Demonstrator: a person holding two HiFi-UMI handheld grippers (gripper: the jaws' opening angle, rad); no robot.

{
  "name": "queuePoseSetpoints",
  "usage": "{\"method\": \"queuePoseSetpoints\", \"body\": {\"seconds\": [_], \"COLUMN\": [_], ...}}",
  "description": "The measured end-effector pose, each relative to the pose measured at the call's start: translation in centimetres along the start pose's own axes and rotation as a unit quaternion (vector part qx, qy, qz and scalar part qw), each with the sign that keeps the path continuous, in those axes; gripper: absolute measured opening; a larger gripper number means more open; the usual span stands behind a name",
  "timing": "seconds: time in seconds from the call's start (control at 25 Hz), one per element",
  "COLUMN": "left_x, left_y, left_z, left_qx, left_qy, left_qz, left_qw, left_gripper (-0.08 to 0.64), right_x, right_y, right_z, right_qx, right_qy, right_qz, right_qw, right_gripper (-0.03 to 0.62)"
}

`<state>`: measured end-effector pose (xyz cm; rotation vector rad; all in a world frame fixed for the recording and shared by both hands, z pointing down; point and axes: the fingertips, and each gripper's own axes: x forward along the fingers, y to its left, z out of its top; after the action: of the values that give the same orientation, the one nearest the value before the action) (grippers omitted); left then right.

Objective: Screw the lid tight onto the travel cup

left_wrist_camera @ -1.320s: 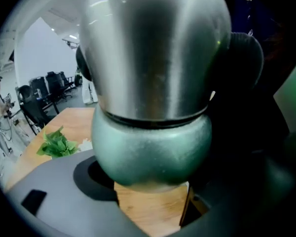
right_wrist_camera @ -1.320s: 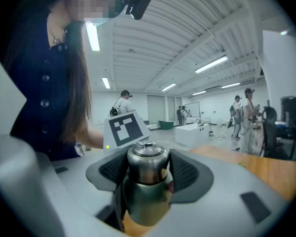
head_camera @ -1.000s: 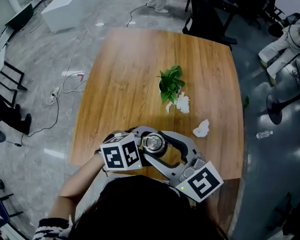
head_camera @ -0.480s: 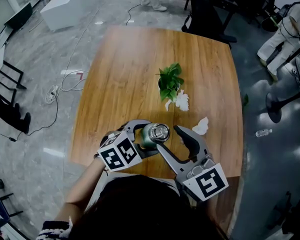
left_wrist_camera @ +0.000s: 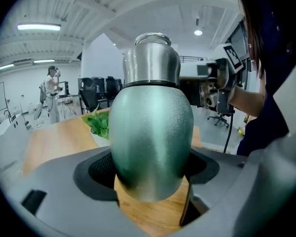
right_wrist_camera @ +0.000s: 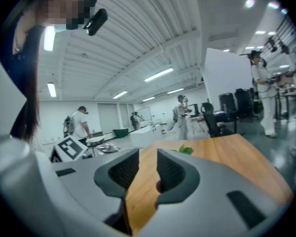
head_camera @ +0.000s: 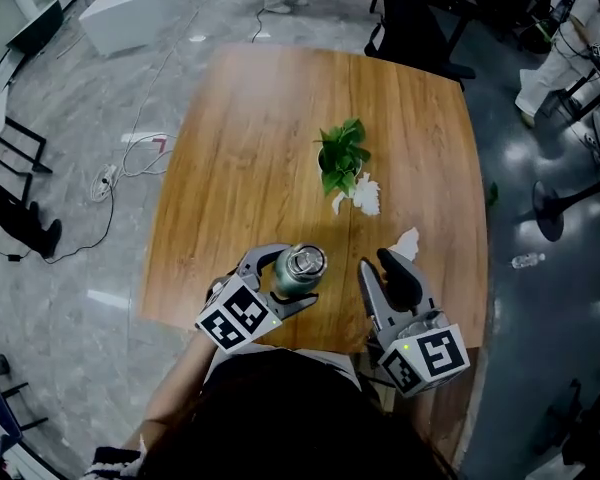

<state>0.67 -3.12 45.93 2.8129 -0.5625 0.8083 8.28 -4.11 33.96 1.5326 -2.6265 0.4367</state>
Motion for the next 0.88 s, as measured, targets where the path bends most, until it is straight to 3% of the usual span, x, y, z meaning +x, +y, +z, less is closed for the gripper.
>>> {"method": "queuePoseSetpoints", "body": {"seconds": [0.16,0.28,0.48,0.88], "left_x": [-1.0,-1.7,-2.3,-2.5], "left_y": [0.1,0.3,0.2,-0.7], "left_z": [-0.2,-0.1,0.0,0.0], "left_qx": [-0.012,-0.019,-0.024,-0.021], "left_qy": [-0.014,-0.029,-0.04,-0.04], "left_qz": [0.015,0.025,0.026,0.016], "left_qw": [0.9997,0.9991,0.9985,0.9988], "left_gripper": [0.388,0.388,0.388,0.388], "right_x": [-0.9,-1.2,-1.2,-1.4], "right_y": [-3.8,-4.9,-4.3,-3.7], "right_z": [-3.6,-6.1,-7.8,-8.0], "right_qx": [0.06,0.063,0.063,0.049], "right_qy": [0.043,0.082,0.112,0.125], "right_qz": [-0.082,-0.114,-0.119,-0.115], "right_qw": [0.994,0.988,0.985,0.984], "right_gripper": [0.074,0.063,0.058,0.051]}}
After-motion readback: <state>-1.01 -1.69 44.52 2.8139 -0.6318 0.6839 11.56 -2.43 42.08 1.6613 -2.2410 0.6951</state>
